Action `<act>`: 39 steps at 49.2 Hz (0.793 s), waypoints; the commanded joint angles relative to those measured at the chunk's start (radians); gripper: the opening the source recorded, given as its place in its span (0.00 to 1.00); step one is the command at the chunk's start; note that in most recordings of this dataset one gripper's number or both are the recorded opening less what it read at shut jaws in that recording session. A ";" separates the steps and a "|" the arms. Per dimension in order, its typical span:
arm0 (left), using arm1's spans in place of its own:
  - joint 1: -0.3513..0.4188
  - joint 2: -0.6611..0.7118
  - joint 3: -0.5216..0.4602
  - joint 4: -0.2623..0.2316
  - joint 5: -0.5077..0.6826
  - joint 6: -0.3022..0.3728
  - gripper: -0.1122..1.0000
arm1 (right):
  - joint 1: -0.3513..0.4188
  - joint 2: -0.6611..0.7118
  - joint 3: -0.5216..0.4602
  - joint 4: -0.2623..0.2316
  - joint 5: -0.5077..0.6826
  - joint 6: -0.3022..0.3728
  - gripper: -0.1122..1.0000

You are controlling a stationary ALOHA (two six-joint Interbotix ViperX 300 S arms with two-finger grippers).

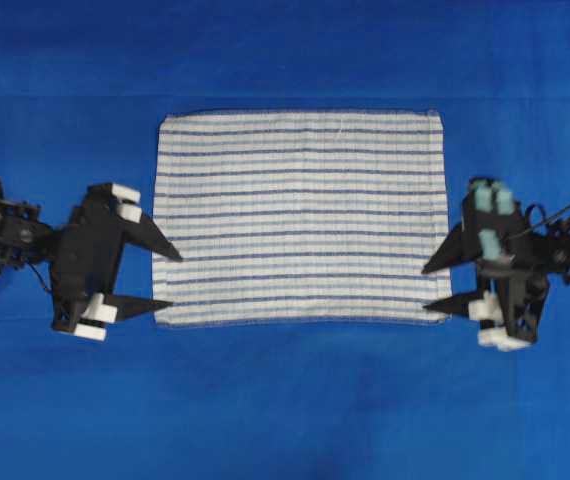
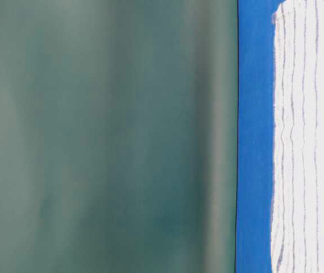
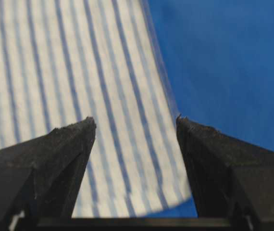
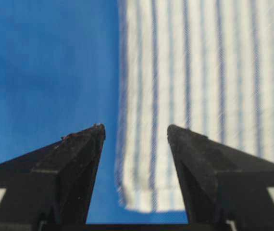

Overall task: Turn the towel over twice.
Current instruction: 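Move both open grippers up to the towel's far corners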

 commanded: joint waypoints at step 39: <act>0.144 -0.296 0.009 -0.002 0.000 0.002 0.67 | -0.264 -0.339 0.012 -0.190 -0.003 -0.002 0.65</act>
